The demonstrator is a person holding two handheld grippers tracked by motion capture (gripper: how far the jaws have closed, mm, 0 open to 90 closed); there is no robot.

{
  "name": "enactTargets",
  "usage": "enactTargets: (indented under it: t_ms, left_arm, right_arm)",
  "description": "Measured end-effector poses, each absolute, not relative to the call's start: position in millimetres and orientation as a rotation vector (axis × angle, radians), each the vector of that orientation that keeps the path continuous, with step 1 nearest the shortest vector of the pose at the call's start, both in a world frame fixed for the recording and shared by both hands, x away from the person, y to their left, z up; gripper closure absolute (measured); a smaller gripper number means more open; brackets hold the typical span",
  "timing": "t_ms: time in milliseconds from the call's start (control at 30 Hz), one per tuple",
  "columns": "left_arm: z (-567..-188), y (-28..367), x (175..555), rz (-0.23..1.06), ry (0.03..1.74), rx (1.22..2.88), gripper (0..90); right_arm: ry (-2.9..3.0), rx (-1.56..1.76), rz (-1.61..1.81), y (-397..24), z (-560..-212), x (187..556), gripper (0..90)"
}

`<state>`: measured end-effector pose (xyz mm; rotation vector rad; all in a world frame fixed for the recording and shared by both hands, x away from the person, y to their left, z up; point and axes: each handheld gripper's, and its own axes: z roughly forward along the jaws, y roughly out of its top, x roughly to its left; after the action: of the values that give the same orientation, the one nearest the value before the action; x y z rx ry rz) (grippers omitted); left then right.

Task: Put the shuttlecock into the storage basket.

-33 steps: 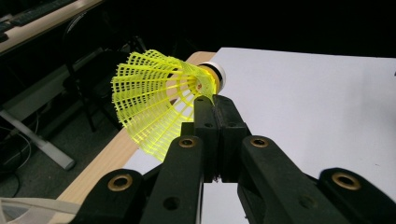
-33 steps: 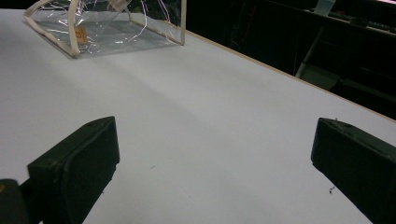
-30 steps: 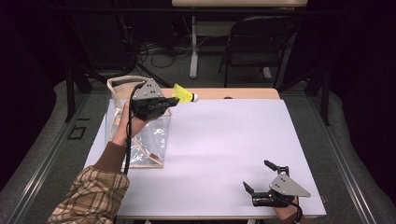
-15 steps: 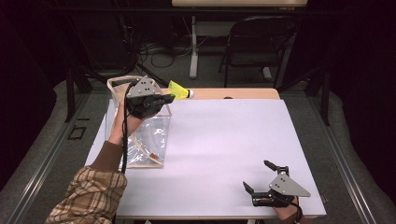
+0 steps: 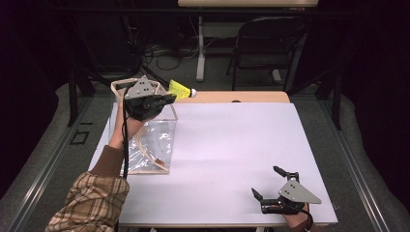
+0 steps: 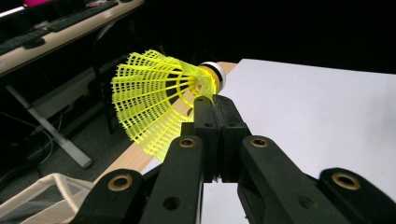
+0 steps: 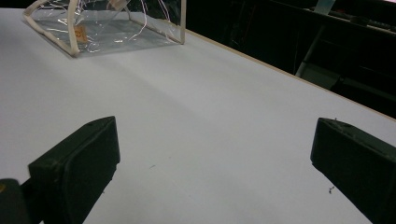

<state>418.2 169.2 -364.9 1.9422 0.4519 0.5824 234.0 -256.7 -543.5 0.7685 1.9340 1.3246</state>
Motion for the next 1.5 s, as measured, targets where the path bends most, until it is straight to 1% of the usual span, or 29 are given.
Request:
enactTargets:
  t_ms: [933, 1500]
  left_arm:
    - [-357, 198, 417, 0.656, 0.54, 1.842, 89.3]
    - [-356, 213, 416, 0.689, 0.591, 1.813, 89.3]
  right_arm:
    - [1.933, 0.767, 1.323, -257, -543, 234, 0.9]
    - [1.934, 0.766, 1.319, -257, -543, 234, 1.0]
